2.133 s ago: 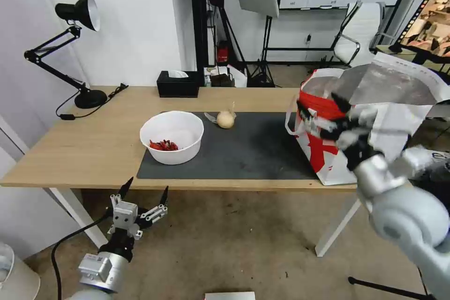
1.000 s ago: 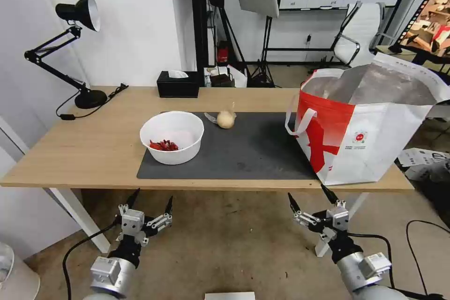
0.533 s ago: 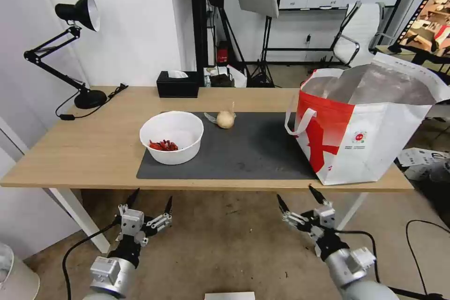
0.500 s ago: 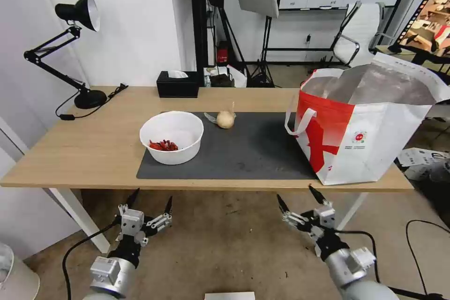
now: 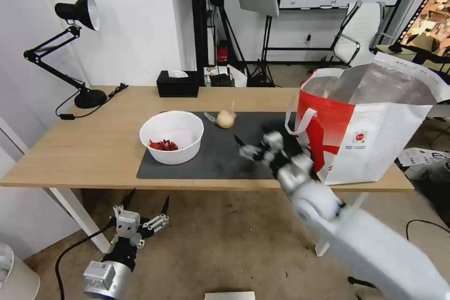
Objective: Pick up the trash from the table and place it into the takeout bag.
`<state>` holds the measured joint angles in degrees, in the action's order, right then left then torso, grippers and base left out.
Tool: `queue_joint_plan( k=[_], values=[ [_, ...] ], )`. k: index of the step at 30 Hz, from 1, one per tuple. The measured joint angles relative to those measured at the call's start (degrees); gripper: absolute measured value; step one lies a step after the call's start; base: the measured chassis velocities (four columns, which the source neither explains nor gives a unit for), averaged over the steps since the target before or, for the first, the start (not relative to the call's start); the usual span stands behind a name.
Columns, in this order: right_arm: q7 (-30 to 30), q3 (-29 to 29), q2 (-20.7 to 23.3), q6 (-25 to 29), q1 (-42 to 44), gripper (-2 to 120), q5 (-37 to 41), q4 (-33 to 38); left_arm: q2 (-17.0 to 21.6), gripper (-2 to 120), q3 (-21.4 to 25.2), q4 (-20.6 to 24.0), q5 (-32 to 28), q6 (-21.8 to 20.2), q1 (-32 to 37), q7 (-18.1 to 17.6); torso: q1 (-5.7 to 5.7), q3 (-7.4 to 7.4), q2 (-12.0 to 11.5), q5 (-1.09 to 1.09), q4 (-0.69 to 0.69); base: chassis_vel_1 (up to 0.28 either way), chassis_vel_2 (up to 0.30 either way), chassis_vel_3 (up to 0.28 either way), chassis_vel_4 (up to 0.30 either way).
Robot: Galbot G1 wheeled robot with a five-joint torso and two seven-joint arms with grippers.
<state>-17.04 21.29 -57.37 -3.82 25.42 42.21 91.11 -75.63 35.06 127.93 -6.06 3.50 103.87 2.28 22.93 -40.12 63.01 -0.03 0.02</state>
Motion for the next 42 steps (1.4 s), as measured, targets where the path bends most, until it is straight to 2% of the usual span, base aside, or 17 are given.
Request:
queue_joint_plan(
  k=[1,3,4,7,8,10,11,12,13,16,21,30,33,36,38,42],
  values=[
    [0.00,0.00,0.00,0.00,0.00,100,0.00,0.00,0.00,100,0.00,0.00,0.00,0.00,0.00,0.00,0.00,0.00,0.00,0.00,0.00,0.000,0.000,0.000,0.000],
    [-0.73,3.12,-4.77,-2.93,-5.47,100,1.66,-7.75,-0.38,100,0.23,0.00,0.00,0.04,0.13,-0.01,0.00,0.00,0.00,0.04,0.00,0.000,0.000,0.000,0.000],
    [-0.73,3.12,-4.77,-2.93,-5.47,100,1.66,-7.75,-0.38,100,0.23,0.00,0.00,0.04,0.13,-0.01,0.00,0.00,0.00,0.04,0.00,0.000,0.000,0.000,0.000],
    [-1.12,5.04,-11.90,-7.78,-11.64,100,2.47,-20.24,-0.91,100,0.53,-0.51,0.00,0.24,0.25,-0.02,0.00,0.01,0.00,0.00,-0.01,0.000,0.000,0.000,0.000],
    [-1.12,5.04,-11.90,-7.78,-11.64,100,2.47,-20.24,-0.91,100,0.53,-0.51,0.00,0.24,0.25,-0.02,0.00,0.01,0.00,0.00,-0.01,0.000,0.000,0.000,0.000],
    [-1.37,5.08,-16.30,-9.13,-14.04,100,2.46,-27.09,-1.04,100,0.63,-1.12,0.02,0.70,0.31,-0.02,0.00,0.00,0.00,0.00,-0.02,0.000,0.000,0.000,0.000],
    [-1.37,5.08,-16.30,-9.13,-14.04,100,2.46,-27.09,-1.04,100,0.63,-1.12,0.02,0.70,0.31,-0.02,0.00,0.00,0.00,0.00,-0.02,0.000,0.000,0.000,0.000],
    [-1.27,4.83,-18.73,-9.58,-15.01,100,2.01,-30.48,-1.10,100,0.63,-1.33,0.03,0.87,0.33,-0.02,0.00,0.00,0.00,0.01,-0.01,0.000,0.000,0.000,0.000],
    [-1.27,4.83,-18.73,-9.58,-15.01,100,2.01,-30.48,-1.10,100,0.63,-1.33,0.03,0.87,0.33,-0.02,0.00,0.00,0.00,0.01,-0.01,0.000,0.000,0.000,0.000],
    [-0.49,4.06,-22.83,-11.37,-16.30,100,0.19,-35.85,-1.17,100,0.72,-1.48,0.03,0.93,0.31,-0.03,-0.01,0.02,0.00,0.00,-0.01,0.000,0.000,0.000,0.000],
    [-1.72,3.42,-24.61,-13.54,-16.20,100,-2.61,-37.85,-1.16,100,1.07,-1.49,-0.08,0.99,0.28,-0.06,-0.01,0.02,0.00,0.02,-0.02,0.000,0.000,0.000,0.000],
    [-2.91,3.03,-24.94,-15.23,-15.46,100,-3.39,-38.25,-0.98,100,1.29,-1.62,-0.30,1.08,0.26,-0.09,-0.02,0.01,0.01,0.02,-0.02,0.000,0.000,0.000,0.000],
    [-2.73,2.84,-24.94,-16.22,-15.31,94,-2.97,-38.24,-0.98,100,1.33,-1.62,-0.33,1.09,0.27,-0.09,-0.01,0.01,0.01,0.02,-0.02,0.000,0.000,0.000,0.000],
    [-2.76,2.43,-25.12,-17.61,-15.23,78,-2.46,-38.26,-0.95,100,1.47,-1.59,-0.39,1.17,0.37,-0.12,-0.01,0.01,0.01,0.02,-0.02,0.000,0.000,0.000,0.000],
    [-2.81,2.31,-25.20,-17.81,-15.23,76,-2.42,-38.35,-0.94,100,1.52,-1.58,-0.41,1.20,0.37,-0.13,-0.01,0.02,0.01,0.02,-0.02,0.000,0.000,0.000,0.000],
    [-2.82,1.87,-25.22,-17.83,-15.25,59,-2.39,-38.57,-0.92,100,1.56,-1.53,-0.44,1.23,0.39,-0.15,-0.02,0.02,0.01,0.02,-0.02,0.000,0.000,0.000,0.000]
  ],
)
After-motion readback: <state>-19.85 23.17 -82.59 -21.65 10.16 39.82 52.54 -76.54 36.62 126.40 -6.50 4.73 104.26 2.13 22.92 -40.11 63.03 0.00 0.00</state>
